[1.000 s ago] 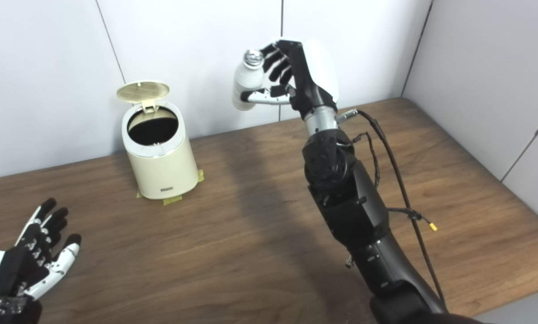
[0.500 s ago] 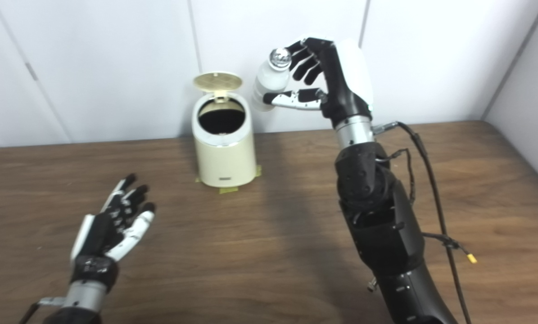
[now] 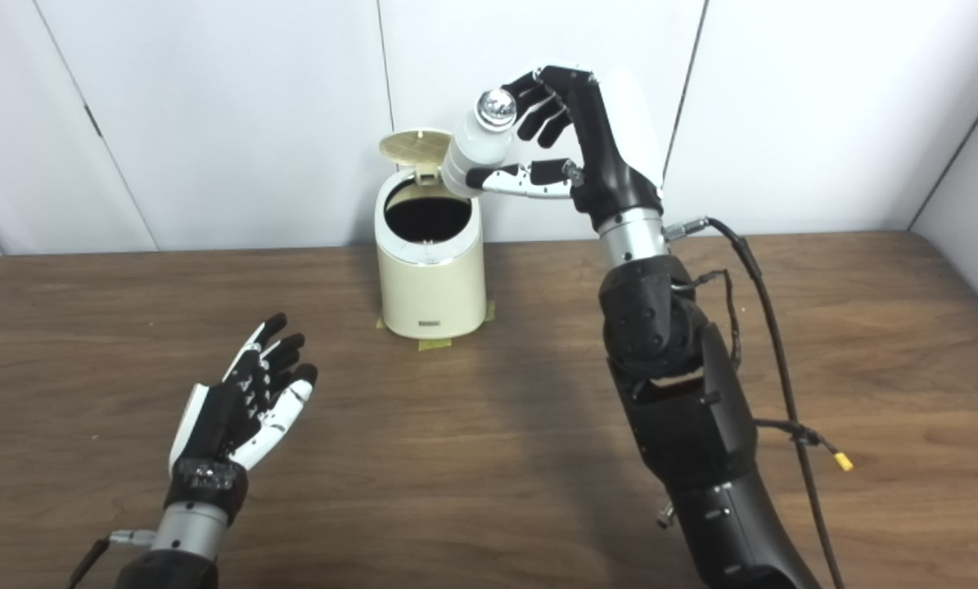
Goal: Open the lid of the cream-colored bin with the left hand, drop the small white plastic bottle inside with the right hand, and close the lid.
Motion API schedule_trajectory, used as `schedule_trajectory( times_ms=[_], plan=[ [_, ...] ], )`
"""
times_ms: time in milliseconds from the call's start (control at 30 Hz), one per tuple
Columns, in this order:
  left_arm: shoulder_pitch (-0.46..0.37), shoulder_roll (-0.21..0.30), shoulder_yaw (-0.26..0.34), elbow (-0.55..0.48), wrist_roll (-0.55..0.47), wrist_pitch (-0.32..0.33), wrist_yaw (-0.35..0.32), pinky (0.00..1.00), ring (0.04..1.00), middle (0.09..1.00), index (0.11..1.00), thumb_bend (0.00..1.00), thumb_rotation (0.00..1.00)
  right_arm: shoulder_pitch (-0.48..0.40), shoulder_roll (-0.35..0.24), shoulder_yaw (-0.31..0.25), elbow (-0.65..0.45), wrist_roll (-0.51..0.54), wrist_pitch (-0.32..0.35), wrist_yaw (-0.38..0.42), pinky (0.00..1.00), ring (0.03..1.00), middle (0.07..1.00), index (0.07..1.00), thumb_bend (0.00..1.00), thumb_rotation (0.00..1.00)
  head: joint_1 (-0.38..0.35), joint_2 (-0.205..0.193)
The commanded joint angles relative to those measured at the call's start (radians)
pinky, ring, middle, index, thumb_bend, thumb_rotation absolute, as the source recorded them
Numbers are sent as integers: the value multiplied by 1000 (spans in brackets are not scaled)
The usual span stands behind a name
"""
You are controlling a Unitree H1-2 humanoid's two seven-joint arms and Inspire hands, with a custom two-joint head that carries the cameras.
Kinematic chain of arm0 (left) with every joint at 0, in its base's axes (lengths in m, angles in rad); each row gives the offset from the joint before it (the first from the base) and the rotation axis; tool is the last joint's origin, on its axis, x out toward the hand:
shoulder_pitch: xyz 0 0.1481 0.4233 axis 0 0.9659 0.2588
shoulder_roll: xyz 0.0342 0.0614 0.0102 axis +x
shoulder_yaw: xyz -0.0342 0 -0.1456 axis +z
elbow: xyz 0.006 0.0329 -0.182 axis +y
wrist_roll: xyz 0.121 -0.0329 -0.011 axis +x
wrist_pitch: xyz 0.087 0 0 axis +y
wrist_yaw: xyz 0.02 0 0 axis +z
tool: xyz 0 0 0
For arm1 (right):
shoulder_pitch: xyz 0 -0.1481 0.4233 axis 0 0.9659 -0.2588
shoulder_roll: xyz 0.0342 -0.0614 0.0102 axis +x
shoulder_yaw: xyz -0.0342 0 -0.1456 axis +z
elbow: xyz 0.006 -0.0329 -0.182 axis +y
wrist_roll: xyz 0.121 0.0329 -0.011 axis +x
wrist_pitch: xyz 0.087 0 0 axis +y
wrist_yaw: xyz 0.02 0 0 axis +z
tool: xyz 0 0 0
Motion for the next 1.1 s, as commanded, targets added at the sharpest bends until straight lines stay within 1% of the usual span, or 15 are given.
schedule_trajectory(
  times_ms=[0,167,400,600,733,900,1067],
  plan=[
    [-20,-23,5,-16,16,-42,0,903,907,891,978,453,395,-64,10,-1,-6,-21,-38,-29,333,430,495,469,523,0,4,-1],
    [-21,-37,9,-11,29,-44,-9,918,909,893,978,453,392,-73,27,-4,38,-17,-61,-39,342,433,494,474,523,0,11,-6],
    [-23,-52,12,-15,46,-33,-17,909,910,894,976,460,410,-89,53,-8,122,13,-99,-60,351,435,489,480,523,0,14,-9],
    [-26,-59,19,-4,46,-39,-24,925,915,895,978,452,394,-102,65,3,178,17,-128,-70,358,438,494,475,523,0,10,-13],
    [-26,-62,16,-5,56,-31,-23,929,916,894,976,448,397,-110,75,6,212,40,-149,-64,358,431,496,479,522,0,12,-13],
    [-27,-63,16,-4,61,-37,-24,915,911,891,971,458,401,-112,86,10,252,51,-148,-63,365,427,494,484,522,0,11,-14],
    [-27,-68,20,-10,54,-33,-26,920,912,895,974,453,397,-112,92,17,290,38,-155,-85,367,428,497,482,522,0,10,-12]
  ],
)
